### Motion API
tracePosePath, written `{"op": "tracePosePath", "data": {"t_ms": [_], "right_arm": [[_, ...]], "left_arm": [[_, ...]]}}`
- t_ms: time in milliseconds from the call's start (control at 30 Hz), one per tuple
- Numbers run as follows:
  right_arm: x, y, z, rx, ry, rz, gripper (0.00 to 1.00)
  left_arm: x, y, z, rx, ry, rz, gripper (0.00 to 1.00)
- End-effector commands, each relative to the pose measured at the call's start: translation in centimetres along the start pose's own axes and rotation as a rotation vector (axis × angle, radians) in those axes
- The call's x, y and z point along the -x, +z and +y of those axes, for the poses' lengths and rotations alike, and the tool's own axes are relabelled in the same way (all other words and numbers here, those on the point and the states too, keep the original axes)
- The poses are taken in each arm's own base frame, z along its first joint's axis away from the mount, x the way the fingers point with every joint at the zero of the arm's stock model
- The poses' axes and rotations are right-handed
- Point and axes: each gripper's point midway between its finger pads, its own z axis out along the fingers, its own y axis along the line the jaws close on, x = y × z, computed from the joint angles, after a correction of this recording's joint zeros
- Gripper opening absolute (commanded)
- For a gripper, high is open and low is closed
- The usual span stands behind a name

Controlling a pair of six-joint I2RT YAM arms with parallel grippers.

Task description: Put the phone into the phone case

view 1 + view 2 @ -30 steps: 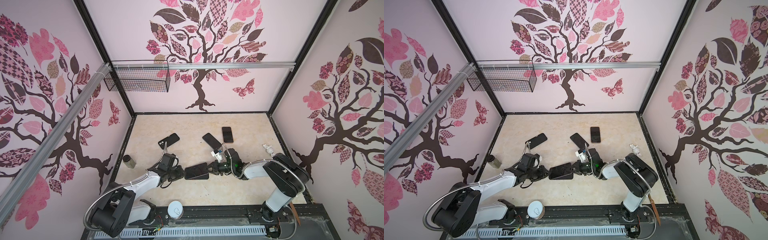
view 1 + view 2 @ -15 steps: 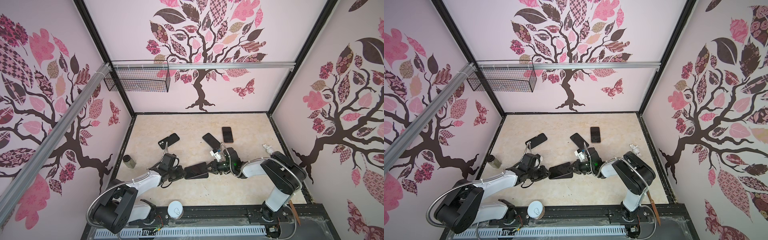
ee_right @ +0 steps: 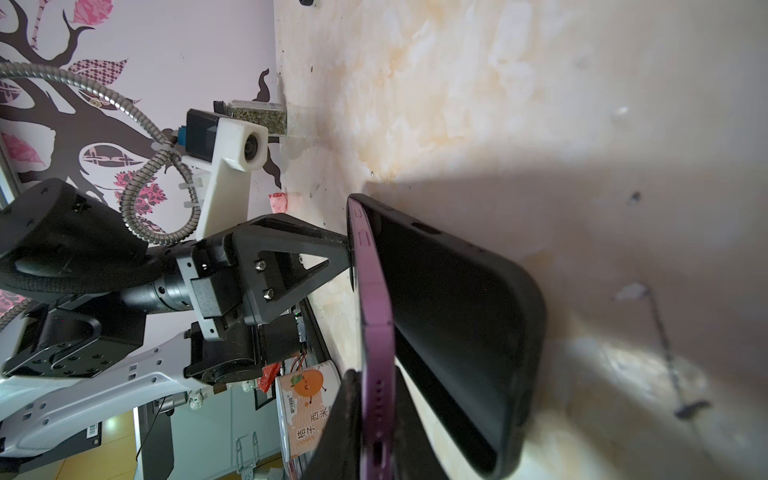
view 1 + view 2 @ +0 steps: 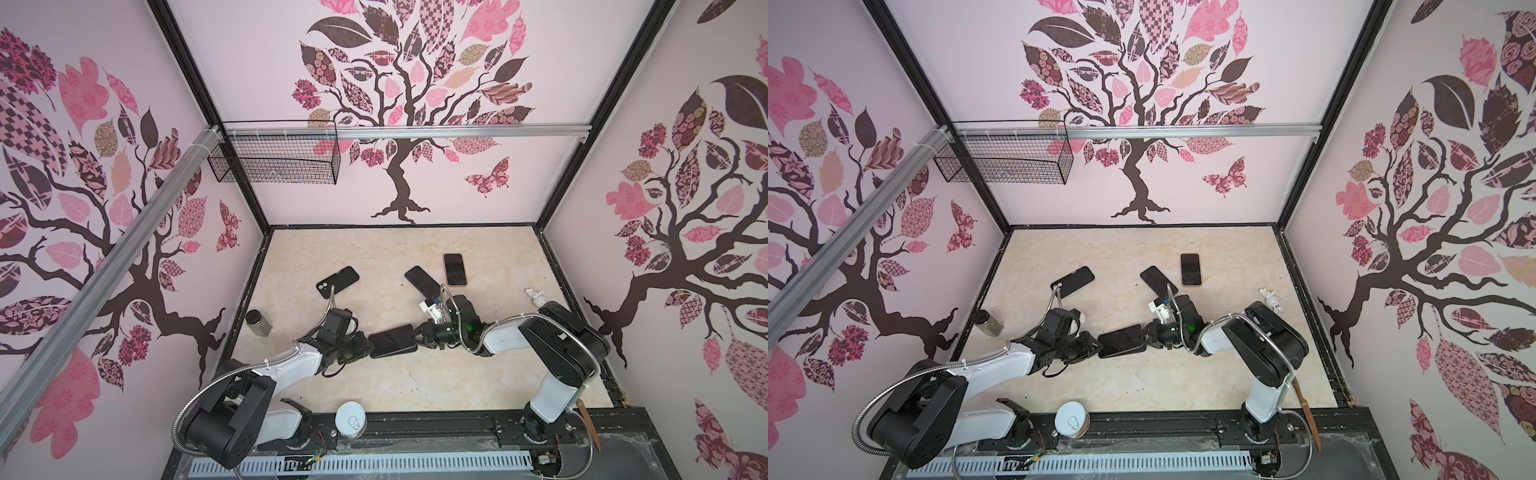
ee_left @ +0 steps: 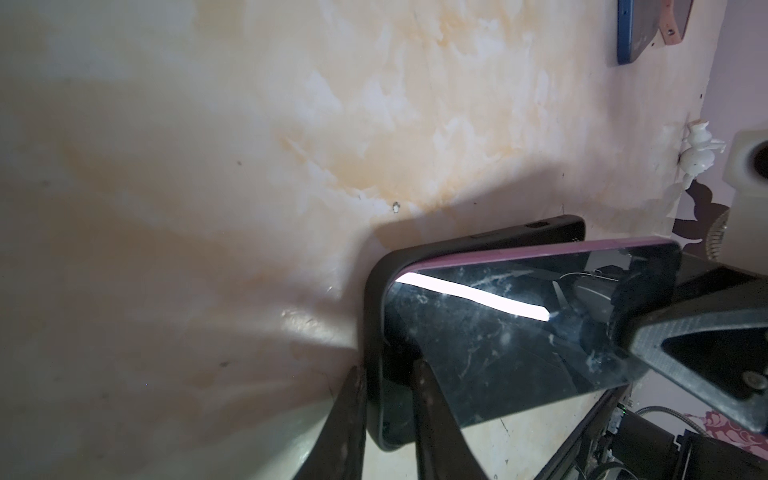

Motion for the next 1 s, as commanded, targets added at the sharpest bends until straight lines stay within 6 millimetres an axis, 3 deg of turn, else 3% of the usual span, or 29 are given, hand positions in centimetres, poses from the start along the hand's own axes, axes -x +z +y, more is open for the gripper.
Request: {"op": "tracePosePath", "data": {"t_ms": [0,367,600,967], "right_arm": [[-0.8,0.9,-1.8,-0.060,0.035,0.032,0.15],[-0.7,0.3,-3.1,-0.203,-0.033,0.033,0.26],[0.3,-0.7,-2.9,-0.309,-0.107,0.021,0.37],[1.4,-2.4,-1.8,-0.403,-0.177,-0.001,0.46]], "left_arm": [[-1.6,0.7,-1.6,-0.110,0.018,0.062,0.25],[-2.2,1.2,-0.3,-0.075,0.008,0.071,0.22],[-2.4,1.1,-0.2,-0.072,0.012,0.074,0.21],[-2.3,1.0,-0.4,-0.073,0.017,0.074,0.21]]}}
